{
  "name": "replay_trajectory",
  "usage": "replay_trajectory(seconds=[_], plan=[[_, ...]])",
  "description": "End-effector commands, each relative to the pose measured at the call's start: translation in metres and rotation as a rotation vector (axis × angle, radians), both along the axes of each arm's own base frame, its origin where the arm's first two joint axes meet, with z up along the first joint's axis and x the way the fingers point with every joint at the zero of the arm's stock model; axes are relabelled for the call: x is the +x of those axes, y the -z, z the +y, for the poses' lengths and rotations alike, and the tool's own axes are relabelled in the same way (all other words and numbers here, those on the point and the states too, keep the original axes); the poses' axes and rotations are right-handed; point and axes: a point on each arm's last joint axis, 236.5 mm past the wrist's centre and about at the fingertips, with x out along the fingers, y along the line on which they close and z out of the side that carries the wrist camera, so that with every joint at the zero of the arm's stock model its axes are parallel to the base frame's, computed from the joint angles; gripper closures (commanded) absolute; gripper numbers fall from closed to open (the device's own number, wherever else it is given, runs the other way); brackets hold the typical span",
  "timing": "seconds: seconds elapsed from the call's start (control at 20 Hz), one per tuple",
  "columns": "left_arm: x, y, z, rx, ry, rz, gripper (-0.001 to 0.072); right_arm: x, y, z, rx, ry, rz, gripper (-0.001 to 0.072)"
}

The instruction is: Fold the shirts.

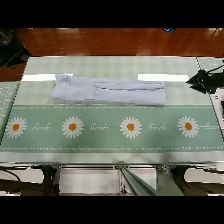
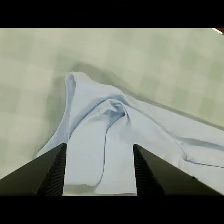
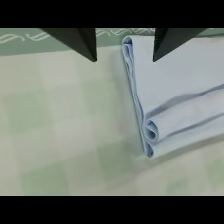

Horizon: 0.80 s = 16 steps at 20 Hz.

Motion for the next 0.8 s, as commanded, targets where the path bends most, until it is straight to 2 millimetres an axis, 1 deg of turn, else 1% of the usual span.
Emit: replay_trajectory(seconds=[0.0, 0.05, 0.15, 0.2, 0.3, 0.35, 0.4, 0.45, 0.5, 0.6, 0.65, 0.7, 0.75], plan=[[-0.043, -0.027, -0.037, 0.132, 0.129, -0.090, 0.0201, -0.018, 0.038, 0.013, 0.035, 0.086, 0.049, 0.0303], [-0.059, -0.020, -0.058, 0.133, 0.165, -0.096, 0.0201, -0.019, 0.051, 0.024, 0.059, 0.097, 0.060, 0.0303], [-0.087, 0.007, -0.094, 0.123, 0.211, -0.097, 0.0201, -0.016, 0.070, 0.045, 0.076, 0.079, 0.083, 0.0302], [-0.101, 0.025, -0.108, 0.116, 0.236, -0.074, 0.0201, -0.011, 0.076, 0.055, 0.091, 0.075, 0.084, 0.0303], [-0.129, 0.065, -0.132, 0.082, 0.293, 0.021, 0.0201, -0.002, 0.087, 0.069, 0.120, 0.083, 0.087, 0.0303], [-0.139, 0.081, -0.142, 0.057, 0.307, 0.063, 0.0201, 0.001, 0.093, 0.074, 0.129, 0.078, 0.096, 0.0303], [-0.145, 0.090, -0.150, 0.040, 0.320, 0.085, 0.0201, 0.005, 0.098, 0.079, 0.137, 0.063, 0.108, 0.0303], [-0.146, 0.096, -0.157, 0.019, 0.322, 0.090, 0.0201, 0.009, 0.101, 0.086, 0.151, 0.052, 0.121, 0.0303], [-0.144, 0.098, -0.165, -0.010, 0.315, 0.077, 0.0201, 0.015, 0.103, 0.096, 0.168, 0.037, 0.123, 0.0303], [-0.133, 0.098, -0.179, -0.056, 0.298, 0.040, 0.0201, 0.026, 0.109, 0.118, 0.186, 0.003, 0.136, 0.0303], [-0.128, 0.098, -0.185, -0.078, 0.290, 0.028, 0.0201, 0.031, 0.109, 0.133, 0.206, -0.023, 0.138, 0.0311], [-0.123, 0.099, -0.191, -0.100, 0.280, 0.018, 0.0201, 0.036, 0.107, 0.146, 0.213, -0.057, 0.134, 0.0384], [-0.119, 0.099, -0.198, -0.125, 0.272, 0.012, 0.0201, 0.041, 0.102, 0.157, 0.207, -0.102, 0.116, 0.0557]])
